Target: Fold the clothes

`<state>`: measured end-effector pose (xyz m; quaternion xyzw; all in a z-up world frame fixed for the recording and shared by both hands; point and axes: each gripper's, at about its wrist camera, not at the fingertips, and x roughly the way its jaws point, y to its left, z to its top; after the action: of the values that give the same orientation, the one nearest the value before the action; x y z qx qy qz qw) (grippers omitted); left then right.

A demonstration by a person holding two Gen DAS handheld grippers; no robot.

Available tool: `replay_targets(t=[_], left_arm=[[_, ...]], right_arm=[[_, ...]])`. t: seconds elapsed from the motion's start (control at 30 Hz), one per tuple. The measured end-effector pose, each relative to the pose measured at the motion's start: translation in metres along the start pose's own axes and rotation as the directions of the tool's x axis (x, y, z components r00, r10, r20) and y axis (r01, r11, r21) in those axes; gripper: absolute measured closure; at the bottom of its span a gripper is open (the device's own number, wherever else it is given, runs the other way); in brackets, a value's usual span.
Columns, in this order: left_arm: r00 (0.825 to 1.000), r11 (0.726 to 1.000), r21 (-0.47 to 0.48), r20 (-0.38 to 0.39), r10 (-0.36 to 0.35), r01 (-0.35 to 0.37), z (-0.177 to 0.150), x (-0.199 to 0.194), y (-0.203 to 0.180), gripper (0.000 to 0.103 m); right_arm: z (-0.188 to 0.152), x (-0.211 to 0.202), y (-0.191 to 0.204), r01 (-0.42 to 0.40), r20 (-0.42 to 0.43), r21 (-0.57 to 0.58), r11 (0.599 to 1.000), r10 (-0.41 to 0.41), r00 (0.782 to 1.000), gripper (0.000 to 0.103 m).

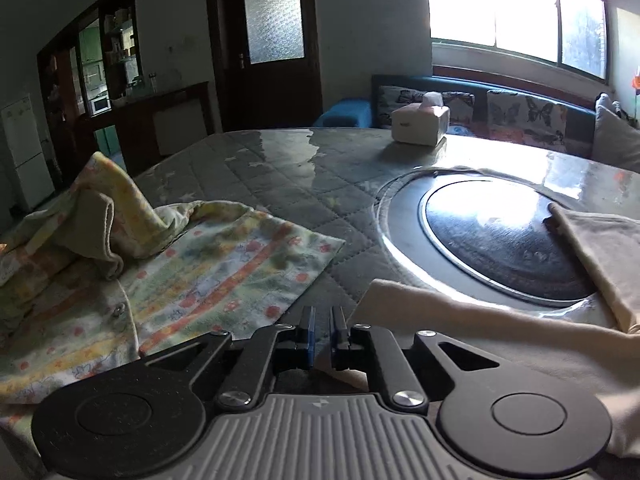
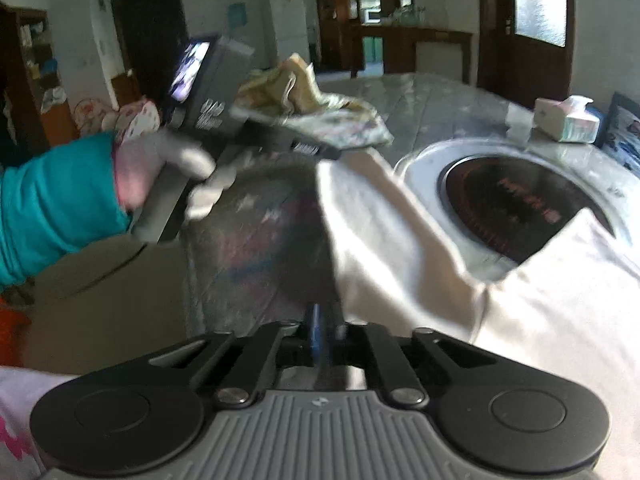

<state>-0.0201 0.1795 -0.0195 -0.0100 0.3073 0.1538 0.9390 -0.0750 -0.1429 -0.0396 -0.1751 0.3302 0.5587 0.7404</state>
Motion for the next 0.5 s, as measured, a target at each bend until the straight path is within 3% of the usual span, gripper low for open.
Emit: replay_targets(t=[0.13, 0.27, 0.33, 0.37, 0.4, 0.5], left_arm=[[1.0, 1.0, -0.013, -0.004, 0.003, -0.004, 0.002, 0.001, 0.001, 0.092], [1.0, 1.0, -0.016, -0.007, -0.01, 0.01, 0.0, 0.001, 0.001, 0.08], [1.0, 1.0, -0.008, -0.009, -0.024, 0.024, -0.001, 0.001, 0.0, 0.082], [1.0, 1.0, -0.003, -0.008, -0.029, 0.029, -0.001, 0.002, -0.001, 0.089], [0.999, 0.999, 0.003, -0.008, -0.034, 0.034, -0.001, 0.002, -0.002, 0.098], [1.0, 1.0, 0.009, 0.005, -0.022, 0.022, 0.002, 0.003, -0.003, 0.101]], right_arm=[[0.004, 0.01, -0.006, 0.023, -0.008, 0.013, 1.0, -0.023, 1.0, 0.091], [0.001, 0.025, -0.006, 0.034, -0.019, 0.019, 0.999, -0.033, 0.999, 0.084], [0.001, 0.027, -0.003, 0.052, -0.011, 0.007, 0.999, -0.052, 0.999, 0.087], [0.002, 0.029, -0.001, 0.06, -0.012, 0.003, 0.998, -0.06, 0.998, 0.091], [0.003, 0.03, 0.0, 0.067, -0.013, 0.0, 0.998, -0.067, 0.998, 0.101], [0.003, 0.027, -0.002, 0.045, -0.008, 0.023, 0.999, -0.045, 0.999, 0.103]])
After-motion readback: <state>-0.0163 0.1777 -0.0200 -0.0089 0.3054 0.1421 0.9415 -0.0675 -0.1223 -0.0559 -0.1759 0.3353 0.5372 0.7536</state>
